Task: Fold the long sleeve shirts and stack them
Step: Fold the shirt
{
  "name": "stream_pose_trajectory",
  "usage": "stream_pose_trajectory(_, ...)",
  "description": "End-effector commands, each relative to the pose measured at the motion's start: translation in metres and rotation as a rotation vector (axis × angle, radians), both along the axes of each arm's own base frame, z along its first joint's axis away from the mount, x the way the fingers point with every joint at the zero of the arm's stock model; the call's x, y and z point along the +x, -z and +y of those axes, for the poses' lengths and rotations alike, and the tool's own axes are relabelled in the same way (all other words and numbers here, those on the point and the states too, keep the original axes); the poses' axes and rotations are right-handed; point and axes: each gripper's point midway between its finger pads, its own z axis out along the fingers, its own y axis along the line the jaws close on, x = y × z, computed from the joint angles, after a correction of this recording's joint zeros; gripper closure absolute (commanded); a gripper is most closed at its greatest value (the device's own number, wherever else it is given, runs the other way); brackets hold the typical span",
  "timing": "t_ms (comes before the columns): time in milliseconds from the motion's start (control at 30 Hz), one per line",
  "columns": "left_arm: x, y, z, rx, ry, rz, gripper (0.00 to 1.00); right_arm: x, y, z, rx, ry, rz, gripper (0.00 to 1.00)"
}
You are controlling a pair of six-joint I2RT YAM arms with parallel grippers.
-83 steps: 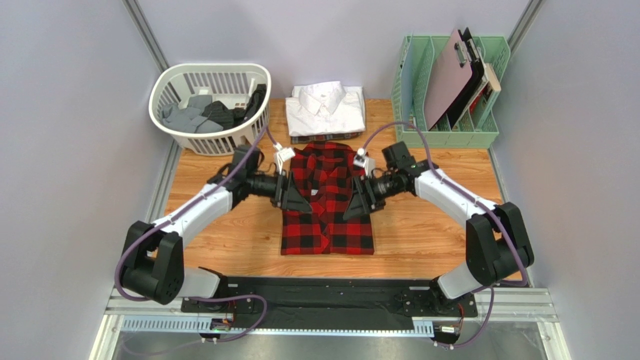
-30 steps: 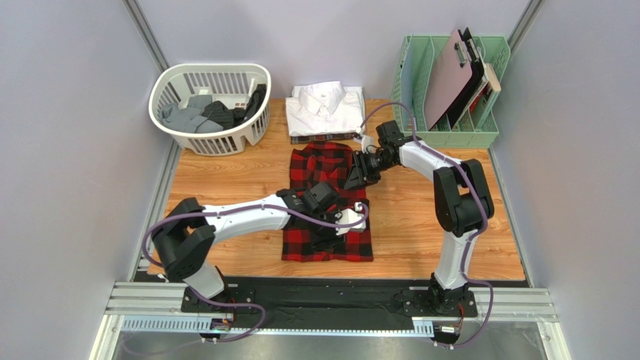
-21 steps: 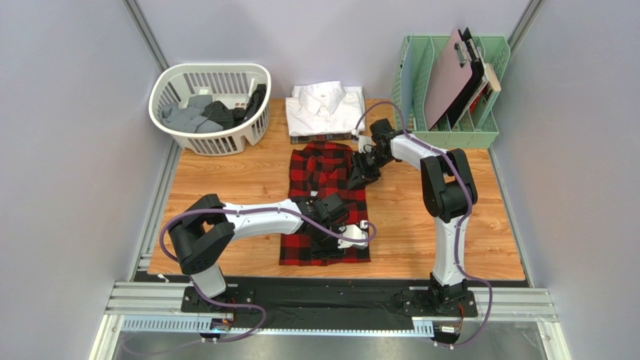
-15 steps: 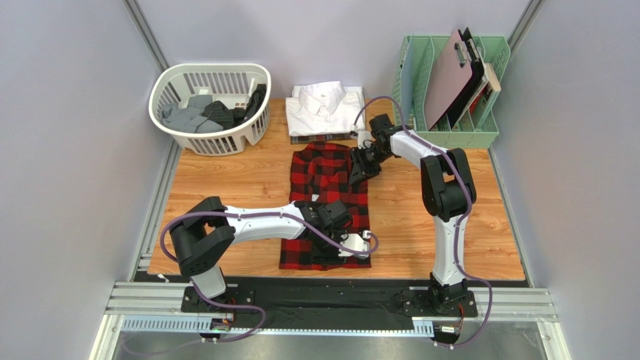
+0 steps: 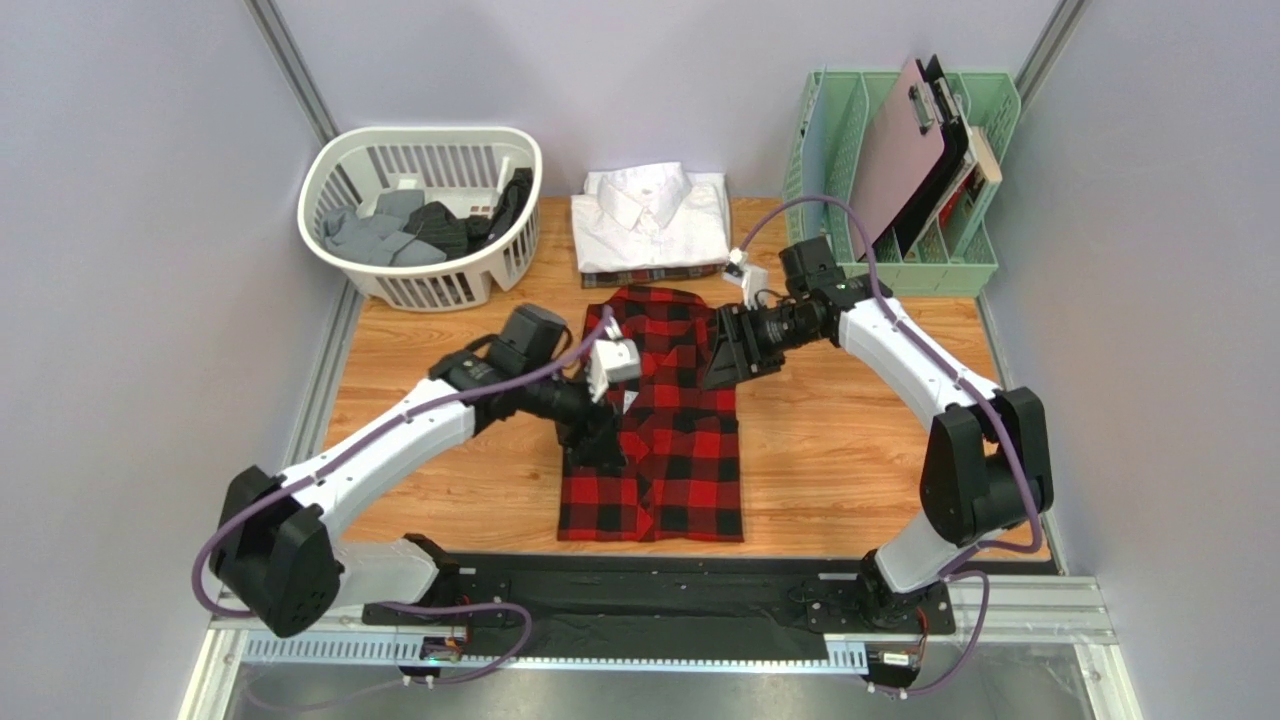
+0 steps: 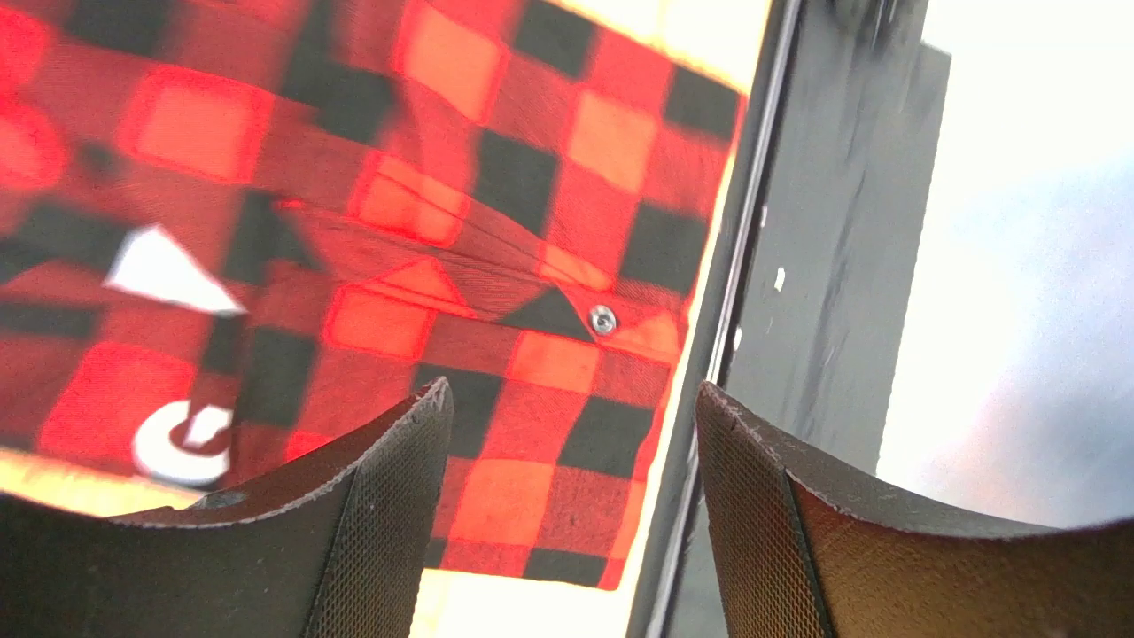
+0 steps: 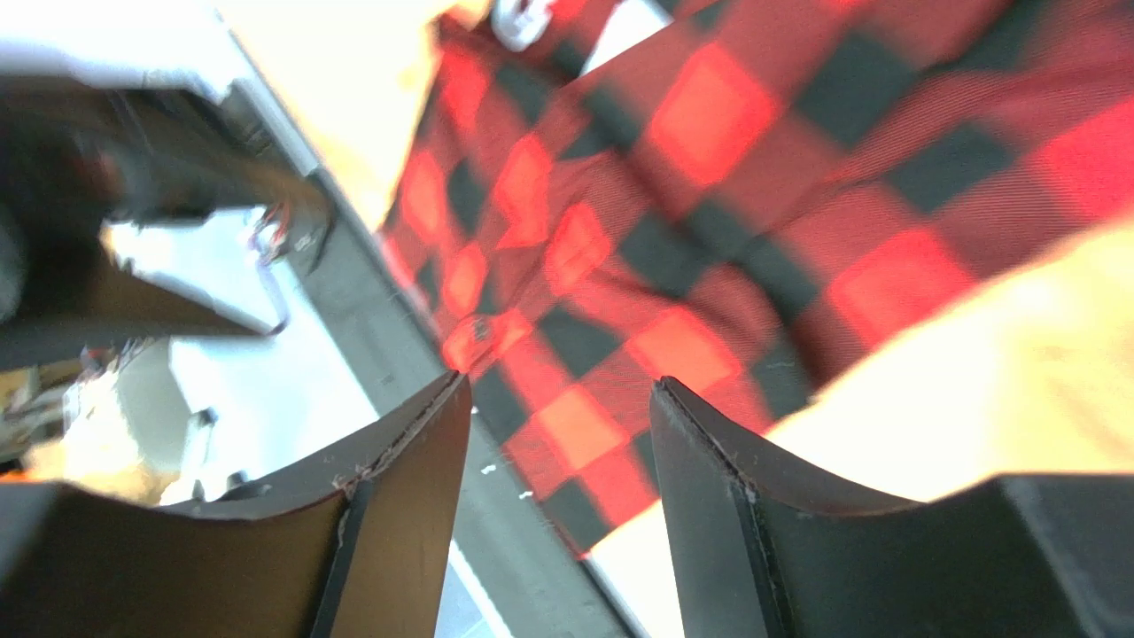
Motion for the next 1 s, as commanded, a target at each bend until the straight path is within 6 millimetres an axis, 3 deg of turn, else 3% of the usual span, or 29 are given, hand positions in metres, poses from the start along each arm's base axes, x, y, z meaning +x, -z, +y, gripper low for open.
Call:
stream_pose_trajectory(0, -0.003, -0.014, 0.007, -0.116, -0.098, 0.215, 0.28, -0.032, 0.022, 0.029, 0.071, -0.080, 0.121, 0.42)
stream_pose_trajectory(100, 0.019, 0.018, 0.025, -0.038, -0.224, 0.354, 0.33, -0.037, 0.046, 0.030, 0.043, -0.101, 0.185, 0.47)
stream_pose_trajectory(233, 0.037, 0.058, 0.031, 0.025, -0.311, 0.520, 0.36, -0.046, 0.089, 0.012, -0.077, -0.101, 0.258, 0.54)
stream_pose_trajectory(300, 0.048, 0.062, 0.028, 0.013, -0.342, 0.575, 0.36, -0.043, 0.111, 0.001, -0.131, -0.073, 0.300, 0.55)
stream_pose_trajectory(333, 0.048, 0.075, 0.027, 0.033, -0.348, 0.626, 0.37, -0.038, 0.117, -0.003, -0.150, -0.058, 0.301, 0.55)
stream_pose_trajectory(467, 0.073, 0.092, 0.023, 0.045, -0.383, 0.653, 0.38, -0.013, 0.131, -0.020, -0.204, 0.009, 0.311, 0.55)
stream_pose_trajectory(600, 0.075, 0.066, 0.019, -0.056, -0.334, 0.626, 0.37, -0.012, 0.105, -0.019, -0.158, -0.019, 0.274, 0.54)
stream_pose_trajectory(633, 0.070, 0.038, 0.014, -0.134, -0.286, 0.587, 0.35, -0.016, 0.074, -0.010, -0.067, -0.040, 0.229, 0.51)
stream_pose_trajectory(700, 0.047, 0.016, 0.014, -0.209, -0.267, 0.657, 0.33, -0.035, 0.047, 0.000, 0.051, -0.069, 0.226, 0.46)
stream_pose_trajectory(733, 0.044, -0.005, 0.011, -0.276, -0.242, 0.598, 0.31, -0.049, 0.016, 0.009, 0.177, -0.107, 0.212, 0.45)
stream_pose_trajectory(767, 0.024, -0.001, 0.014, -0.268, -0.292, 0.728, 0.29, -0.071, 0.014, 0.014, 0.208, -0.106, 0.281, 0.44)
stream_pose_trajectory(833, -0.003, -0.002, 0.010, -0.320, -0.251, 0.734, 0.25, -0.093, 0.007, 0.025, 0.277, -0.154, 0.284, 0.40)
stream_pose_trajectory(867, -0.015, -0.003, 0.008, -0.307, -0.292, 0.828, 0.23, -0.111, 0.002, 0.034, 0.289, -0.179, 0.305, 0.38)
stream_pose_trajectory(900, -0.025, 0.001, 0.001, -0.306, -0.287, 0.816, 0.21, -0.127, 0.020, 0.035, 0.295, -0.188, 0.330, 0.32)
stream_pose_trajectory(967, -0.037, 0.000, -0.007, -0.326, -0.258, 0.768, 0.12, -0.148, 0.033, 0.041, 0.285, -0.204, 0.361, 0.21)
